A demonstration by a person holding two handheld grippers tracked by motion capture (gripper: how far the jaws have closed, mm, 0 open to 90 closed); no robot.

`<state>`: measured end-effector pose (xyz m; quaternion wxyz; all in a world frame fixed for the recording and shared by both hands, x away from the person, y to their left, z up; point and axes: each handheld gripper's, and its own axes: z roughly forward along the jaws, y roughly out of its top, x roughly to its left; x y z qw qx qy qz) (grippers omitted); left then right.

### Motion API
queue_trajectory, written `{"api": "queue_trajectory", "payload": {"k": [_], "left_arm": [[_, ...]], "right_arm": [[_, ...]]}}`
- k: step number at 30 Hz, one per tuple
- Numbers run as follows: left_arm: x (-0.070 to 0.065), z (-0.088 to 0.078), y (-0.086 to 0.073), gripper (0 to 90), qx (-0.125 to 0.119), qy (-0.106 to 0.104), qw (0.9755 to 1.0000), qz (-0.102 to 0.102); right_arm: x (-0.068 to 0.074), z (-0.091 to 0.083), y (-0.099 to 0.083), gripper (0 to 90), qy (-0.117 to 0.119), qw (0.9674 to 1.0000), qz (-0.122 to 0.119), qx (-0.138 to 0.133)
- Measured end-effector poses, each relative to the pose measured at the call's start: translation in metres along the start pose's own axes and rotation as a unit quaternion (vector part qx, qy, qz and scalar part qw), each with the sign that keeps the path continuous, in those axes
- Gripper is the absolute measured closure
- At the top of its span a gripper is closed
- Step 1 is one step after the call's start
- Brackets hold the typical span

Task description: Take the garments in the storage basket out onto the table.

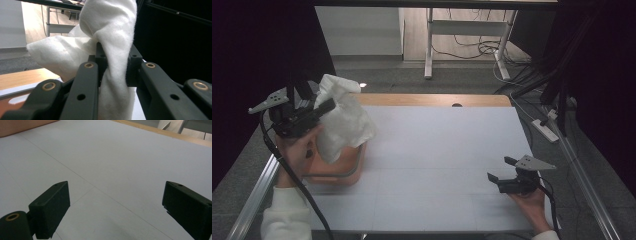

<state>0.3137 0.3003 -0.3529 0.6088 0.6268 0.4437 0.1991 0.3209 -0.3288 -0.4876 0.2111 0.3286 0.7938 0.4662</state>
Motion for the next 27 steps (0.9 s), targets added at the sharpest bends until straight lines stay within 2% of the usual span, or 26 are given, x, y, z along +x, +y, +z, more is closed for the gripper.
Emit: {"api": "queue_trajectory", "payload": {"k": [19,27], "left_arm": [[-0.012,0.016,0.003,76.6,-0.004,-0.021,0.9998,0.003],[-0.023,0.024,0.005,76.6,-0.004,-0.042,0.9991,0.010]], "right_arm": [[0.000,0.000,0.000,7.7,-0.002,1.0000,-0.003,0.000],[0.000,0.000,0.000,7.7,-0.001,1.0000,-0.004,0.001]]}}
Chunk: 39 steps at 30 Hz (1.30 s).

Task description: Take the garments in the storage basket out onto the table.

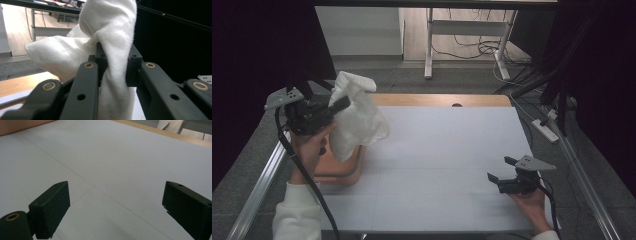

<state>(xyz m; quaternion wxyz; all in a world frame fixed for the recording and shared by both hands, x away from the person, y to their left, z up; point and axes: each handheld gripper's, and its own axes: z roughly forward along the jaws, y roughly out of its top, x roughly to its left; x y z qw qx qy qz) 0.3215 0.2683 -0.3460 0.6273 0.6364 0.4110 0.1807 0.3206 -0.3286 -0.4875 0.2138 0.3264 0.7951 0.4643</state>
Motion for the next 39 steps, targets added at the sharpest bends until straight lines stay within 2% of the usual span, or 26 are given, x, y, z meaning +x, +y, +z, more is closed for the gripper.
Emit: {"api": "queue_trajectory", "payload": {"k": [20,30,35,39], "left_arm": [[-0.012,0.022,0.001,76.6,0.004,-0.025,0.9997,0.000],[-0.015,0.029,0.001,76.6,0.006,-0.034,0.9994,0.000],[-0.013,0.035,-0.001,76.6,0.009,-0.039,0.9992,-0.009],[-0.017,0.041,-0.002,76.6,0.013,-0.045,0.9989,-0.006]], "right_arm": [[0.000,0.001,0.000,7.7,0.001,1.0000,-0.001,0.002],[0.000,0.001,0.000,7.7,0.000,1.0000,-0.001,0.001],[0.000,0.001,0.000,7.7,0.000,1.0000,-0.001,0.001],[0.000,0.001,0.000,7.7,0.000,1.0000,-0.002,0.002]]}}
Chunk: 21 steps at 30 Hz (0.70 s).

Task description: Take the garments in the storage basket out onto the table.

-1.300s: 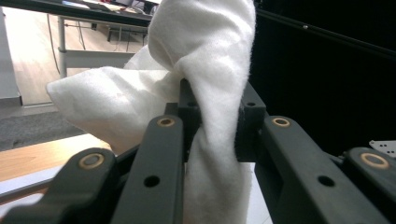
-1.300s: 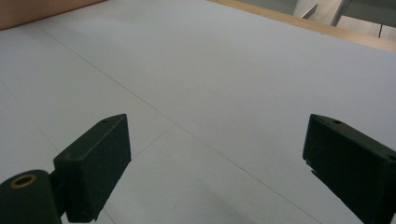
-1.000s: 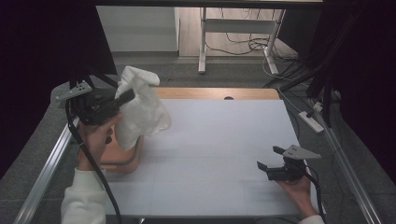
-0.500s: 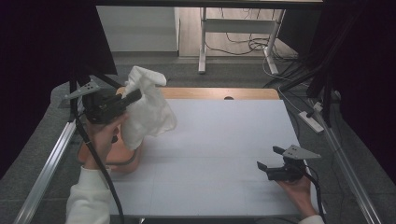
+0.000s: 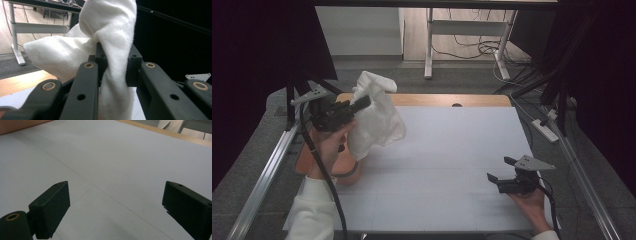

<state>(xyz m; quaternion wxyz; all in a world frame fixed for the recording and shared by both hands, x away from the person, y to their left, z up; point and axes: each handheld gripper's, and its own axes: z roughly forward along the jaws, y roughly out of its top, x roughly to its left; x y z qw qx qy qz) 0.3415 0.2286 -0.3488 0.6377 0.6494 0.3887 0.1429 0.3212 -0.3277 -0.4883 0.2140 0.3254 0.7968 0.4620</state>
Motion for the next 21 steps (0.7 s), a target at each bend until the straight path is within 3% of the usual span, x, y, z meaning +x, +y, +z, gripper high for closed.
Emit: {"api": "queue_trajectory", "payload": {"k": [21], "left_arm": [[-0.019,0.032,-0.004,76.6,0.017,-0.043,0.9989,0.001]], "right_arm": [[0.000,-0.001,0.000,7.7,-0.002,1.0000,0.000,-0.002]]}}
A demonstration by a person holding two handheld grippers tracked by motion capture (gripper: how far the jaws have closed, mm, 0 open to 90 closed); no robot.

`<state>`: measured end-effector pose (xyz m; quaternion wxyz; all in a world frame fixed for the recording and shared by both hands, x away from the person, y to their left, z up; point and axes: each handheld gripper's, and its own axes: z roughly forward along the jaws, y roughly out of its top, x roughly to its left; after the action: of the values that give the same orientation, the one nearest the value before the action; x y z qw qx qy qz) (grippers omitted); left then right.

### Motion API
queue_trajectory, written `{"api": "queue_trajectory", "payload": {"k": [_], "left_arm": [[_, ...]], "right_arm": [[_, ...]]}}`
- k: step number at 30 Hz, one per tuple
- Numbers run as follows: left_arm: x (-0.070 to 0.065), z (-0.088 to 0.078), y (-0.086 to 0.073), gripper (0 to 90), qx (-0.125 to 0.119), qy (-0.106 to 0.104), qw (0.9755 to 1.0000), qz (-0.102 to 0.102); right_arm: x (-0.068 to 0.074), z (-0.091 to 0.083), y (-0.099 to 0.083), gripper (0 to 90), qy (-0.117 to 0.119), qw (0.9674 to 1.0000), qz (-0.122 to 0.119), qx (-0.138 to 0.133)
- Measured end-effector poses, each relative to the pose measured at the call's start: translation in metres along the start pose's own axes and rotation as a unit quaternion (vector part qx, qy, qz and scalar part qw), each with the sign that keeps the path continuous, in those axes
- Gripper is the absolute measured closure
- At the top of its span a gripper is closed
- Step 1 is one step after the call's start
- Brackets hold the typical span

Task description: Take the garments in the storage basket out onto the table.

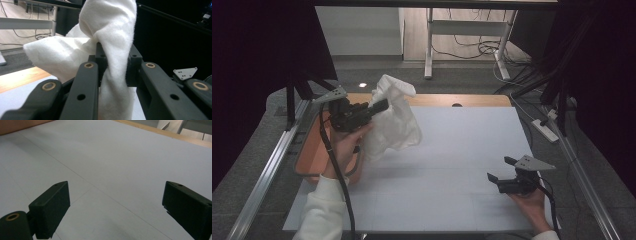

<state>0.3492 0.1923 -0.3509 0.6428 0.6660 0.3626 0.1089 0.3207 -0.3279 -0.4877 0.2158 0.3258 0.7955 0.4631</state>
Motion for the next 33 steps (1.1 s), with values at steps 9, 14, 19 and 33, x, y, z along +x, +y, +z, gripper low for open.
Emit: {"api": "queue_trajectory", "payload": {"k": [9,14,19,33], "left_arm": [[-0.004,0.009,-0.001,76.6,0.004,-0.012,0.9999,0.000],[-0.007,0.013,-0.002,76.6,0.007,-0.016,0.9998,0.001],[-0.009,0.019,-0.002,76.6,0.010,-0.021,0.9997,0.000],[-0.017,0.037,-0.006,76.6,0.022,-0.051,0.9984,-0.002]], "right_arm": [[0.000,0.000,0.000,7.7,-0.001,1.0000,0.000,0.000],[0.000,0.000,0.000,7.7,0.000,1.0000,0.000,0.000],[-0.001,0.000,0.000,7.7,0.000,1.0000,0.001,0.000],[0.000,0.000,0.000,7.7,0.000,1.0000,0.000,0.000]]}}
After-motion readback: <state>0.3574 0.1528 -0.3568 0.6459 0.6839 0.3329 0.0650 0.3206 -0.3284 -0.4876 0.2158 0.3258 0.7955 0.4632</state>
